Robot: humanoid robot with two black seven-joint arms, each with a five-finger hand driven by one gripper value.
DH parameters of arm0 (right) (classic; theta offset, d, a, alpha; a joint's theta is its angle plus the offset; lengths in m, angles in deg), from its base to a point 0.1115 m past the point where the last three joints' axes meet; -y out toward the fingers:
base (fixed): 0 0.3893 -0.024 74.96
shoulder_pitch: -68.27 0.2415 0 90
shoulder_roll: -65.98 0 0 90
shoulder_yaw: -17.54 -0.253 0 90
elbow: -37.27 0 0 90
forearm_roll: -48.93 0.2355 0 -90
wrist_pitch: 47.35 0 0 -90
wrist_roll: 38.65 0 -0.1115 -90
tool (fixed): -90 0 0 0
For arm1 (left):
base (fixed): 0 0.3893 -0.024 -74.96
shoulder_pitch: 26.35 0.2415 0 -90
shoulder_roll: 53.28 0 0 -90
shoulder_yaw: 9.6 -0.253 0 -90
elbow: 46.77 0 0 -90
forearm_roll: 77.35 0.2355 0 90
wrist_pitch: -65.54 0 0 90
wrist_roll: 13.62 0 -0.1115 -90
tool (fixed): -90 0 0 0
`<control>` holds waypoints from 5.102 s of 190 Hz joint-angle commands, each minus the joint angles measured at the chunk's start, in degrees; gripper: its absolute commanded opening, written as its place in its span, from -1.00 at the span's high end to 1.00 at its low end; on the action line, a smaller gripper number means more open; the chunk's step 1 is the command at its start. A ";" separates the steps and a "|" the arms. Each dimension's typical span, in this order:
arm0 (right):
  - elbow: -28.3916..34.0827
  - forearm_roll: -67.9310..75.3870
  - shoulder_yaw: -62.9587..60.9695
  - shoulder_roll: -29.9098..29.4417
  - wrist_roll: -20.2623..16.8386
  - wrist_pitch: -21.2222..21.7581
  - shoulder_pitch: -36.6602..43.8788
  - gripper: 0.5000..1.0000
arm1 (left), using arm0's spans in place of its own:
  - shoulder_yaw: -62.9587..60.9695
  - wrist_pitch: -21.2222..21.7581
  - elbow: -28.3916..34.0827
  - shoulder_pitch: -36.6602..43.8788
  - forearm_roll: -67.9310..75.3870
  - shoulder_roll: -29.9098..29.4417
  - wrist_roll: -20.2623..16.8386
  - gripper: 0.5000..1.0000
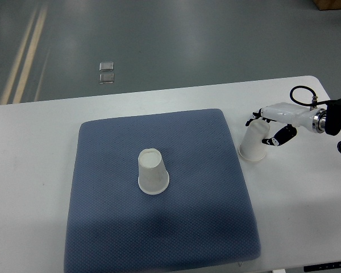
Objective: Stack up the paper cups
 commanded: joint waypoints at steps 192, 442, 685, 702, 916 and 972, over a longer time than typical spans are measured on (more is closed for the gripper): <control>24.17 11.87 -1.06 -6.68 0.09 15.85 16.33 0.79 | 0.00 -0.03 0.00 0.00 0.00 0.00 -0.07 -1.00; 24.52 -1.31 4.48 -14.50 -1.15 14.27 16.33 0.76 | 0.00 -0.03 0.00 0.00 0.00 0.00 0.01 -1.00; 8.97 26.28 -11.16 -18.37 -9.23 9.53 8.77 -0.56 | 0.00 -0.03 0.00 0.00 0.00 0.00 0.01 -1.00; 4.13 31.56 -15.03 -20.74 -10.81 5.04 7.28 -0.56 | 0.00 -0.03 0.00 0.00 0.00 0.00 0.01 -1.00; -2.11 69.96 -19.95 -30.15 -19.08 -24.66 -2.92 -0.70 | 0.00 -0.03 0.00 0.00 0.00 0.00 -0.07 -1.00; -2.11 69.96 -19.78 -30.67 -19.16 -24.57 -3.88 -0.70 | 0.00 0.06 0.00 0.00 0.00 0.00 0.01 -1.00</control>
